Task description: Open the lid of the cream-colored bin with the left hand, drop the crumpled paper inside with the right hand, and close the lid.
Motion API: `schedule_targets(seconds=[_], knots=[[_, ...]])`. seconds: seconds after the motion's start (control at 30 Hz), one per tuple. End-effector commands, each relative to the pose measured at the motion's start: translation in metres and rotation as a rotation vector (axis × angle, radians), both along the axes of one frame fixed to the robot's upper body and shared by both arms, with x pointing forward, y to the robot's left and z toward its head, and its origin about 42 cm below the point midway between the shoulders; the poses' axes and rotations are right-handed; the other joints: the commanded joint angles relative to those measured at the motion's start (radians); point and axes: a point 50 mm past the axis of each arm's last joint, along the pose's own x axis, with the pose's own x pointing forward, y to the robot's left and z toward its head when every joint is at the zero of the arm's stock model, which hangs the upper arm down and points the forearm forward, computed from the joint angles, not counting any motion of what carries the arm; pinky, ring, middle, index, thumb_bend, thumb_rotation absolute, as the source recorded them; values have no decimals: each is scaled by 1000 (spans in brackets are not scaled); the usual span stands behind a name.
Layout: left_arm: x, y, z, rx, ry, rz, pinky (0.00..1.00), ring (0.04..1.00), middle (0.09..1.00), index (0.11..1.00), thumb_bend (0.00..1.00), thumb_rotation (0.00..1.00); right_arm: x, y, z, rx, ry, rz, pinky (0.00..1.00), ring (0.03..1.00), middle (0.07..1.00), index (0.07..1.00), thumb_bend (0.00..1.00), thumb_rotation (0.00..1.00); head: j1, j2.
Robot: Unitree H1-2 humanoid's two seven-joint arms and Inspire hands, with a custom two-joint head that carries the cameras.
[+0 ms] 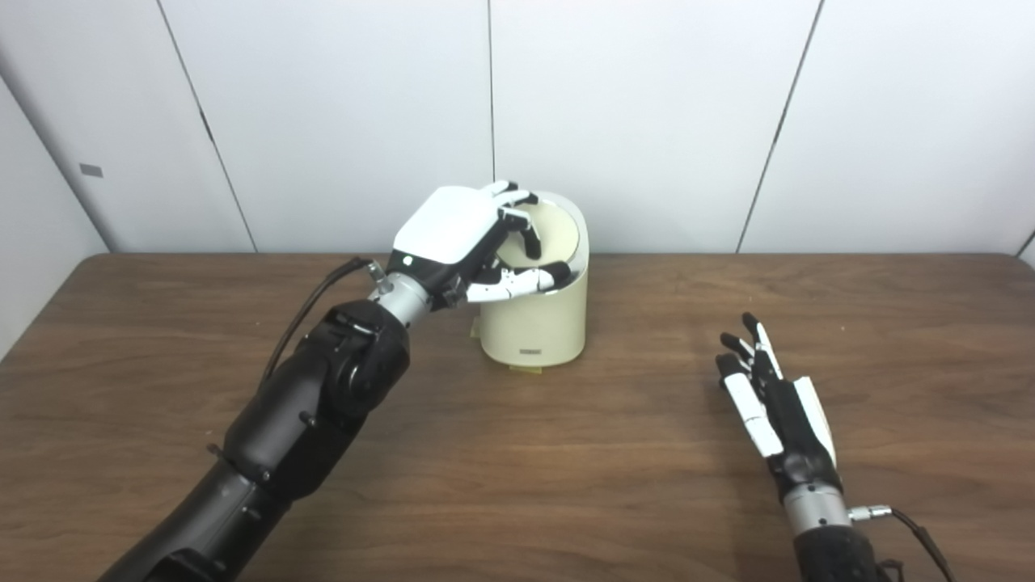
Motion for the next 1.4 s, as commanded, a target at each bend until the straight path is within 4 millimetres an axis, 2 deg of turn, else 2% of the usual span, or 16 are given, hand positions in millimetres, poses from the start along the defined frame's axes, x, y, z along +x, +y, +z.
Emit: schedule_targets(seconds=[0.0, 0.13, 0.3, 0.37, 0.47, 0.6, 0.7, 0.73, 0.8, 0.9, 0.97, 1.07, 1.13, 1.3, 1.37], knots=[[7, 3, 10, 50, -61, -4, 951, 978, 917, 640, 596, 972, 6, -4, 14, -71, -64, -40, 822, 844, 875, 1000, 581, 1000, -3, 3], [10, 3, -2, 159, -56, 12, 995, 998, 955, 691, 612, 998, 3, -3, 15, -86, -71, -49, 878, 861, 876, 1000, 576, 1000, -12, 8], [7, 0, -9, 313, -77, 27, 1000, 1000, 983, 733, 621, 1000, 4, -6, 17, -95, -86, -56, 828, 851, 877, 1000, 593, 1000, -11, 16], [4, -1, -11, 377, -107, 28, 1000, 1000, 985, 725, 623, 1000, 6, -8, 19, -91, -98, -60, 810, 845, 877, 1000, 595, 1000, -11, 18], [2, -1, -13, 412, -117, 27, 1000, 1000, 976, 704, 626, 1000, 9, -10, 21, -84, -100, -70, 791, 833, 876, 1000, 622, 1000, -11, 19], [-1, 1, -12, 366, -112, 8, 1000, 999, 964, 697, 609, 1000, 10, -12, 21, -86, -98, -71, 829, 846, 874, 1000, 651, 1000, -9, 22], [-2, 4, -8, 262, -100, -23, 987, 987, 949, 706, 585, 978, 9, -11, 22, -110, -104, -63, 829, 845, 866, 1000, 627, 1000, -5, 21], [-2, 5, -4, 178, -90, -30, 983, 984, 945, 708, 581, 971, 9, -11, 21, -114, -102, -65, 830, 844, 865, 1000, 622, 1000, -1, 19], [-4, 8, 0, 65, -82, -39, 928, 947, 902, 763, 551, 909, 9, -11, 20, -116, -98, -67, 836, 846, 862, 1000, 617, 1000, 0, 20], [-7, 14, 8, -226, -26, -37, 810, 883, 866, 846, 508, 830, 9, -9, 20, -123, -98, -66, 842, 847, 860, 1000, 610, 1000, 4, 21], [-10, 20, 14, -401, 24, -27, 755, 861, 871, 884, 497, 817, 8, -7, 21, -127, -97, -65, 839, 847, 859, 1000, 616, 1000, 7, 22], [-18, 31, 21, -466, 102, -10, 797, 915, 930, 958, 486, 892, 8, -4, 23, -125, -95, -58, 840, 856, 866, 1000, 616, 1000, 15, 23], [-30, 41, 18, -492, 168, 15, 818, 940, 958, 989, 498, 911, 8, 0, 25, -134, -99, -45, 845, 861, 871, 999, 612, 1000, 21, 24], [-63, 67, -9, -732, 307, 116, 889, 969, 999, 1000, 466, 902, 11, 7, 30, -159, -108, -22, 829, 859, 874, 975, 586, 1000, 30, 22], [-74, 75, -22, -829, 350, 151, 920, 970, 1000, 1000, 452, 929, 11, 9, 32, -158, -108, -18, 827, 860, 874, 966, 581, 1000, 48, 23]])
